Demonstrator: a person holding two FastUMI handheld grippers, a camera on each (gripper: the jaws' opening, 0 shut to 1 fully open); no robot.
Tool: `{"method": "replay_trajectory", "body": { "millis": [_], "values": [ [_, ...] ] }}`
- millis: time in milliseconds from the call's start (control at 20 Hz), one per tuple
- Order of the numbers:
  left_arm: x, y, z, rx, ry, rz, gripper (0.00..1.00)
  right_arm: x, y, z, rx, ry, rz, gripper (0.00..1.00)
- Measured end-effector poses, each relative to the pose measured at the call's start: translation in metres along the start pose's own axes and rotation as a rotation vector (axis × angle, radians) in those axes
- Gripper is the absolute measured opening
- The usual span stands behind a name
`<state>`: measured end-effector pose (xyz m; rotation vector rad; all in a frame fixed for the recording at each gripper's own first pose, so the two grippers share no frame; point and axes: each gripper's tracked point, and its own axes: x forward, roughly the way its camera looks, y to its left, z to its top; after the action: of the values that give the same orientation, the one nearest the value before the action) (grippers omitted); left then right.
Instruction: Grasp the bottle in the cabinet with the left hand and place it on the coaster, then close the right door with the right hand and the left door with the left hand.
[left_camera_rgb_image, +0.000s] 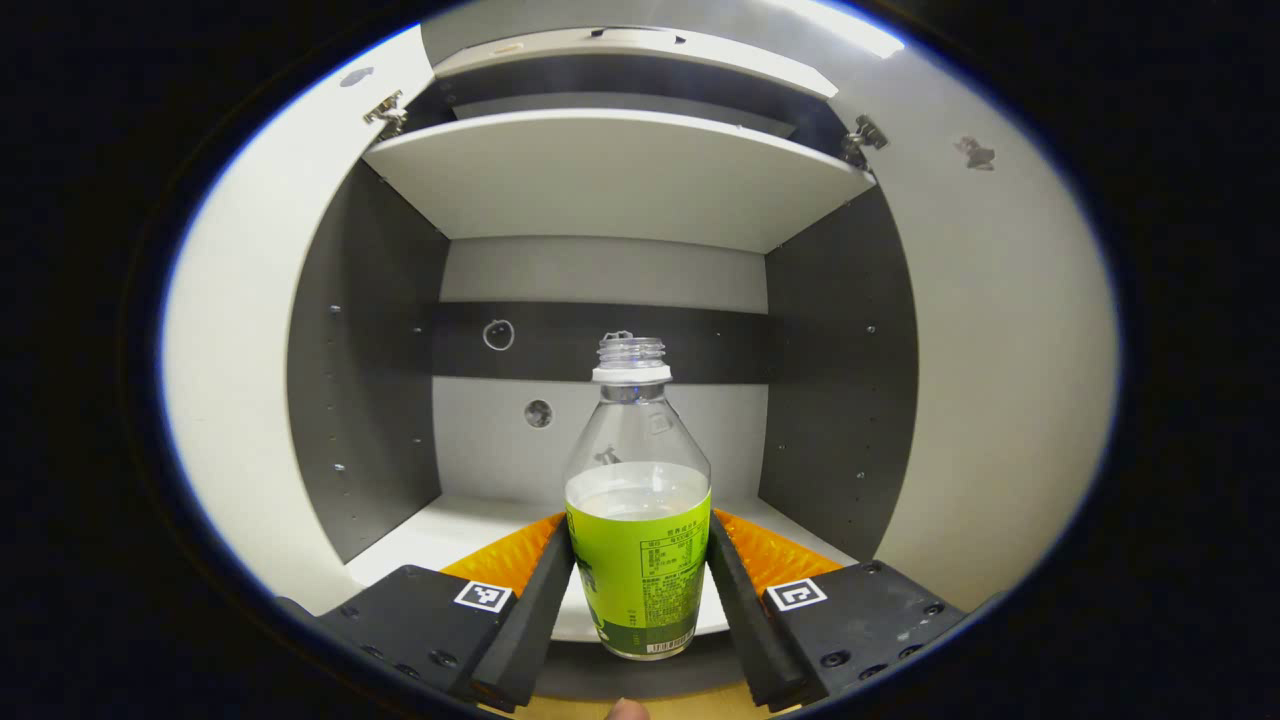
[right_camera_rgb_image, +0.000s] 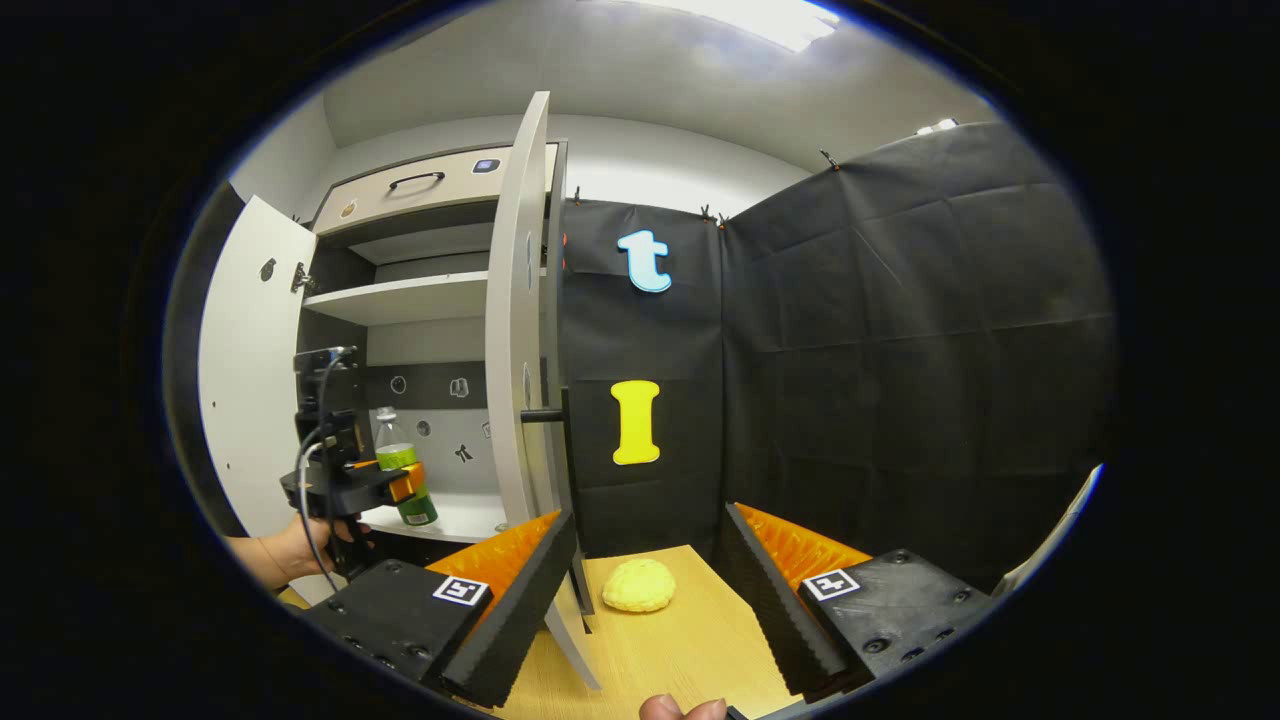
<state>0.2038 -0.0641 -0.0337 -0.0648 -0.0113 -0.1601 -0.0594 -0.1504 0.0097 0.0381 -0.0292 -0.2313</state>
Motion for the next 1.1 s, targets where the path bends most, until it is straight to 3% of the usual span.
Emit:
{"method": "replay_trajectory", "body": {
  "millis": [250,500,700,1100],
  "values": [
    [-0.081,0.003,-0.017,0.019,-0.036,-0.019,0.77,0.002,0.007,0.006,-0.003,-0.029,0.025,0.98],
    [-0.157,-0.016,-0.075,-0.003,-0.015,-0.055,0.78,0.003,0.007,0.010,-0.024,-0.047,0.022,0.98],
    [-0.196,-0.030,-0.121,0.047,-0.012,-0.061,0.77,0.001,0.003,0.014,-0.061,-0.070,0.009,0.98],
    [-0.237,-0.033,-0.225,0.068,0.083,-0.088,0.78,-0.003,0.003,0.011,-0.012,-0.049,0.011,0.98]
  ]
}}
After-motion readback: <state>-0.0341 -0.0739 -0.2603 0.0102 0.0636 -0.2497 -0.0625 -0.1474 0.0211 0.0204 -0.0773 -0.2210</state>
